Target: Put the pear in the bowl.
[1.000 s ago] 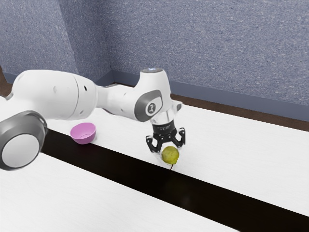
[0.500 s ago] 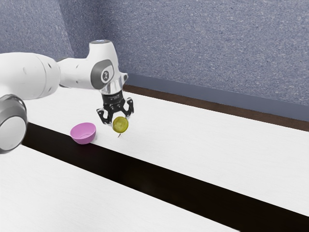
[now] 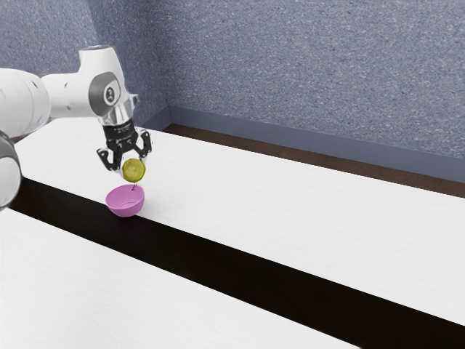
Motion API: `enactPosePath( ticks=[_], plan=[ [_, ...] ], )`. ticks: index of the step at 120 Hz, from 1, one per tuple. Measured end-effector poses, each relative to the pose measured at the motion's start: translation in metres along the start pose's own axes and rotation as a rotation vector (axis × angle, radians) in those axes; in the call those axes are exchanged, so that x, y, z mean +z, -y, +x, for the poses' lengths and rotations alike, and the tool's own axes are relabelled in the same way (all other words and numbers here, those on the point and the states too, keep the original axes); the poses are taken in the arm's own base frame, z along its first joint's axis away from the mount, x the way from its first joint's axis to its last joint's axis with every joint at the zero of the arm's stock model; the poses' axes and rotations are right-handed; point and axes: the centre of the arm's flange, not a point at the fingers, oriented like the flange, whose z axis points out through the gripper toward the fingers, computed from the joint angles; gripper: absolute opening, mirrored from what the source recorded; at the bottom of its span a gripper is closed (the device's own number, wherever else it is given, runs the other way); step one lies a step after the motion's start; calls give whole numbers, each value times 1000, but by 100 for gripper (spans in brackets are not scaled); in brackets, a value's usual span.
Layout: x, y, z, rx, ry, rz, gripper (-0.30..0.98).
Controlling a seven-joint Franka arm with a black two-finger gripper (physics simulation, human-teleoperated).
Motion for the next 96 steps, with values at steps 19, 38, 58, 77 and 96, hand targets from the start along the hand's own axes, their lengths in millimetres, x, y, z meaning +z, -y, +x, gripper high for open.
enactPosePath(
  ticks=[19, 38, 58, 77, 96],
  plan=[
    [13, 16, 21, -37, 11, 20, 23],
    [37, 18, 29, -47, 26, 51, 23],
    [45, 16, 35, -49, 24, 59, 23],
    [56, 10, 50, -54, 32, 48, 24],
    [57, 11, 58, -62, 32, 39, 27]
  ],
)
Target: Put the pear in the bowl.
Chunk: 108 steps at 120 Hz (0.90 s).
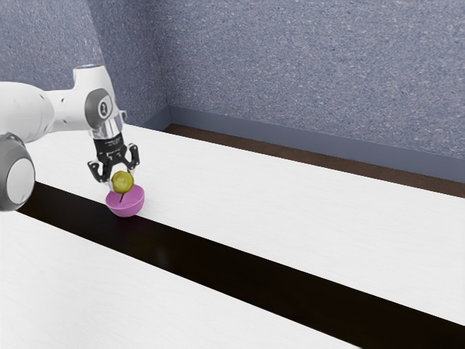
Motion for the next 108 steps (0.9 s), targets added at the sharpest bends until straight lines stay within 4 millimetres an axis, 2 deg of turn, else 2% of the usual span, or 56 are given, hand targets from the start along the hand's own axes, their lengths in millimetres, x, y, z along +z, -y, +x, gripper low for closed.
enactPosePath(
  ticks=[27, 47, 57, 63, 75, 92, 101, 108],
  plan=[
    [-4, -2, -2, 7, 1, -17, 51],
    [-5, -3, -2, 12, 0, -22, 59],
    [-7, -7, -10, 26, 0, -24, 62],
    [-19, -10, -21, 50, -6, -37, 63],
    [-52, -12, -58, 134, -19, -52, 64],
    [-91, -12, -86, 297, -39, -66, 65],
    [-134, -16, -123, 425, -72, -85, 66],
    [-177, -11, -156, 526, -94, -113, 66]
  ],
)
